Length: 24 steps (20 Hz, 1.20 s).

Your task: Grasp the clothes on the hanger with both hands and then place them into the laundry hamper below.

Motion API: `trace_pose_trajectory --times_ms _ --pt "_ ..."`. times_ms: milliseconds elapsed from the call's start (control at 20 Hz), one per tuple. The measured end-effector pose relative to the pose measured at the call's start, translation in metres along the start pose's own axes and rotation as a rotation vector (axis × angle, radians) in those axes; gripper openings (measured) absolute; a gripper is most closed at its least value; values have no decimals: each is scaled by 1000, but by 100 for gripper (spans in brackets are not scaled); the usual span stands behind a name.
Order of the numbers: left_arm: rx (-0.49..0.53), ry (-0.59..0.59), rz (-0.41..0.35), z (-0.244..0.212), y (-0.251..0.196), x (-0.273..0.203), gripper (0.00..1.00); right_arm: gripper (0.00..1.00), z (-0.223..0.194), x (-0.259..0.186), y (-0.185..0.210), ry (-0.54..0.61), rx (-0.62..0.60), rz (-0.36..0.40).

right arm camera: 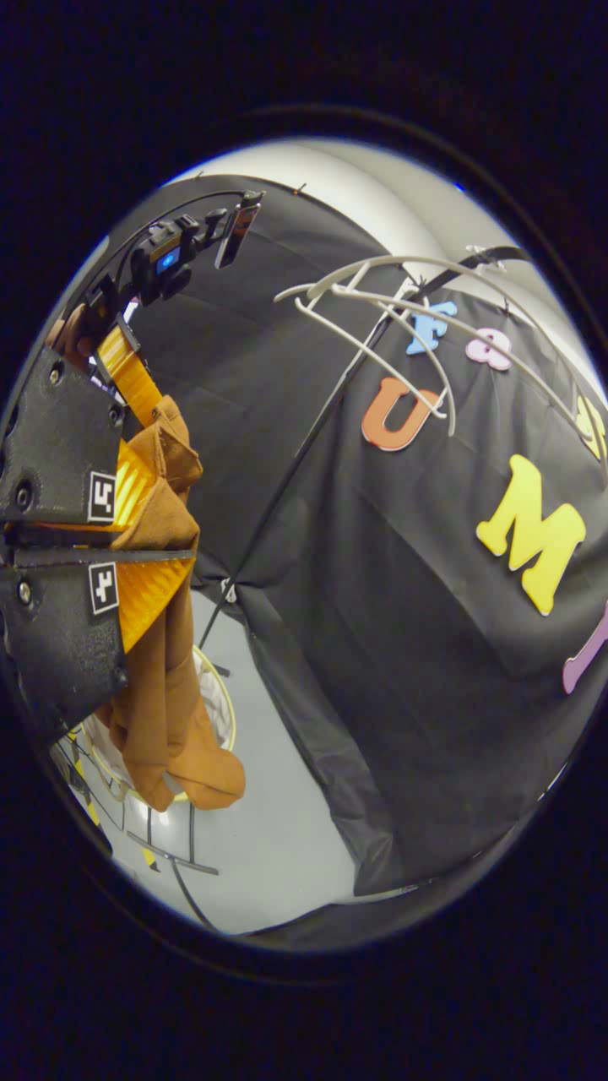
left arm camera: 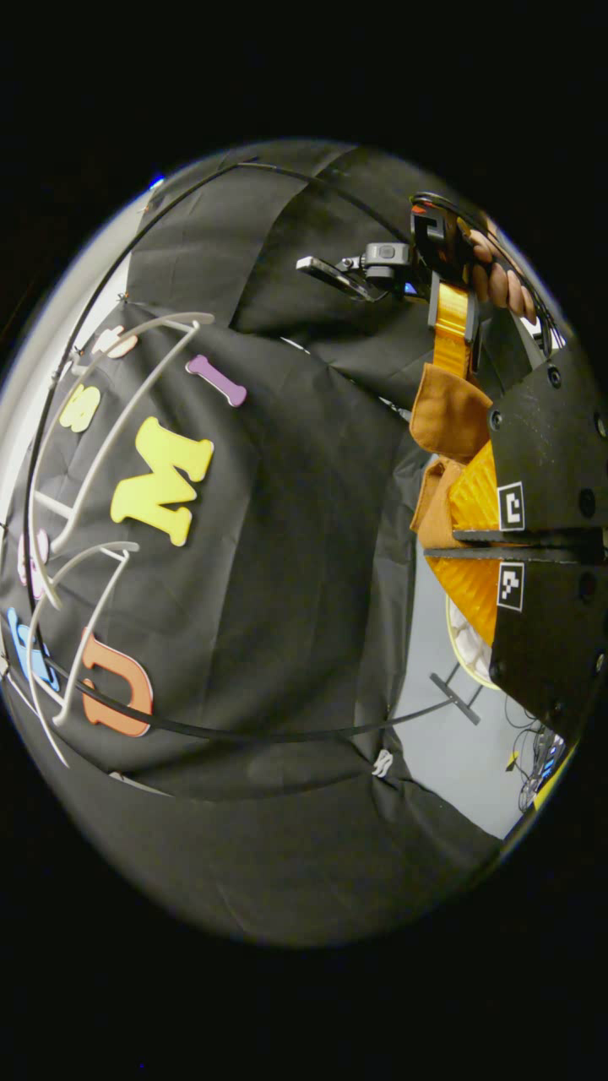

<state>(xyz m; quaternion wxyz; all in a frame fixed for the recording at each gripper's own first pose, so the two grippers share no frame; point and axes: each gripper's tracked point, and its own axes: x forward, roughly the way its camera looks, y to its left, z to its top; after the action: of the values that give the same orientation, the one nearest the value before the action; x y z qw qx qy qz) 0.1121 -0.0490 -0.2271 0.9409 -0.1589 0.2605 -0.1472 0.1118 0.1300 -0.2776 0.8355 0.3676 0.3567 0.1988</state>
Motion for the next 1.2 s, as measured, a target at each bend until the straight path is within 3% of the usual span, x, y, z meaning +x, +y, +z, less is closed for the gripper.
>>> trace_pose_trajectory --times_ms 450,750,800,850,1200 --pt "-33 161 60 -74 40 32 0 5 -68 67 -58 161 58 -120" --pt "-17 171 100 -75 65 26 0 5 -106 86 -47 250 57 -85" --pt "-14 174 107 -75 70 24 6 5 -112 89 -41 267 48 -75" --pt "-18 182 107 -78 73 23 0 5 -115 91 -41 273 31 -78" --pt "16 292 118 -103 74 49 0 6 -79 75 -93 270 -108 -360"
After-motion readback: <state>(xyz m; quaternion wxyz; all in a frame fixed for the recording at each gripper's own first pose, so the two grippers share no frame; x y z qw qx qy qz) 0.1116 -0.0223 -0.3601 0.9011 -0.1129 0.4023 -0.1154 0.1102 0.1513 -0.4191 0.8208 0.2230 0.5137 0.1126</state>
